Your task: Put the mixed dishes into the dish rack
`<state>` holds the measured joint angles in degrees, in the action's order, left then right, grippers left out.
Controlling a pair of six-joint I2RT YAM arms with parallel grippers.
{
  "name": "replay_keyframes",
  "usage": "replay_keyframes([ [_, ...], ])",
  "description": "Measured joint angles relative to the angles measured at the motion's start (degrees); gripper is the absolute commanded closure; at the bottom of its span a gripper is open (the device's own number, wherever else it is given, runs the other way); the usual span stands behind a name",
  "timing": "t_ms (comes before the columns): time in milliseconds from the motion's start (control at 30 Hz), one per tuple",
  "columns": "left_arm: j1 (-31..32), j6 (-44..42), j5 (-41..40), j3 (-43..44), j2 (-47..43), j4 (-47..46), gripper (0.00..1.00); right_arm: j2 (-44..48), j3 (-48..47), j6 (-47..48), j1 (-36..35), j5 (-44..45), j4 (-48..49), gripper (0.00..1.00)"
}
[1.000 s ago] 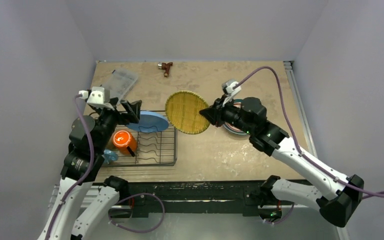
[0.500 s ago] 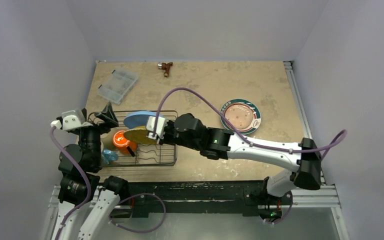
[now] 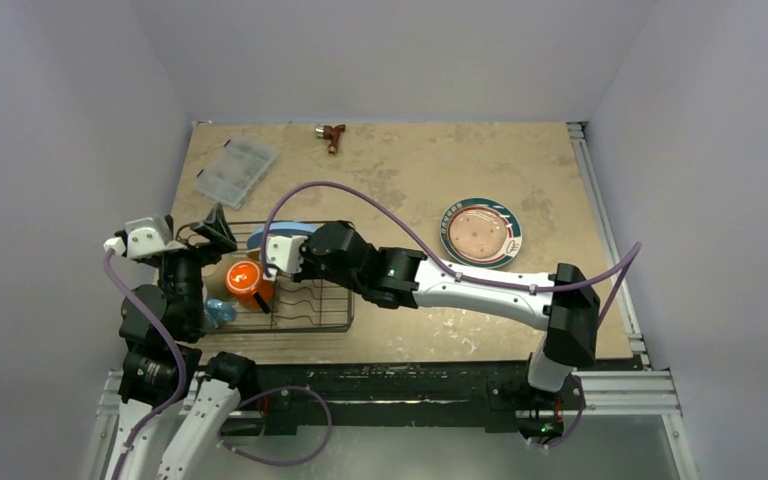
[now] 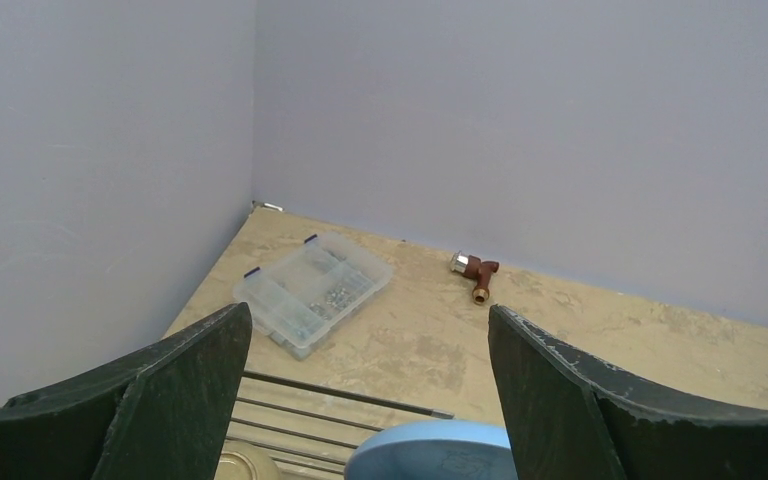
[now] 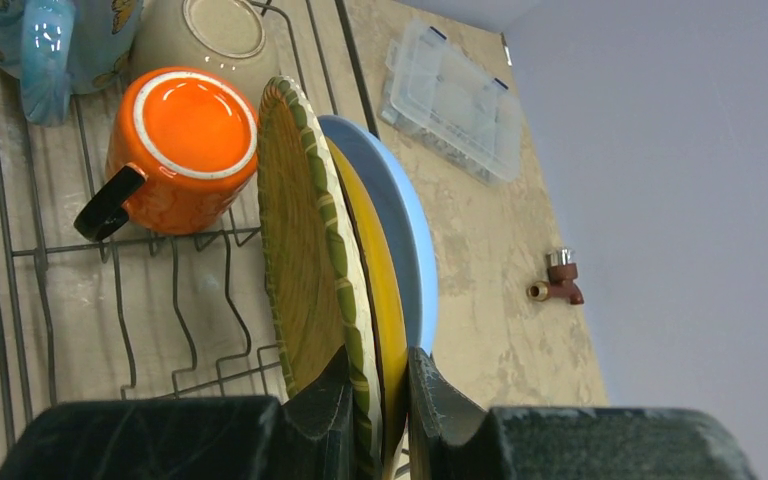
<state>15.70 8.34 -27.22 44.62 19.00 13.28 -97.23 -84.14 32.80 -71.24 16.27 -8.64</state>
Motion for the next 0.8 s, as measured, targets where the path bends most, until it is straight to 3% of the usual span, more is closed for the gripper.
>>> replay_keyframes([
  [800,-0.74,0.26,2.12,0.0,1.36,0.04,0.13,-5.6,-5.25,4.48,-0.07,0.11,-1.09,1.0],
])
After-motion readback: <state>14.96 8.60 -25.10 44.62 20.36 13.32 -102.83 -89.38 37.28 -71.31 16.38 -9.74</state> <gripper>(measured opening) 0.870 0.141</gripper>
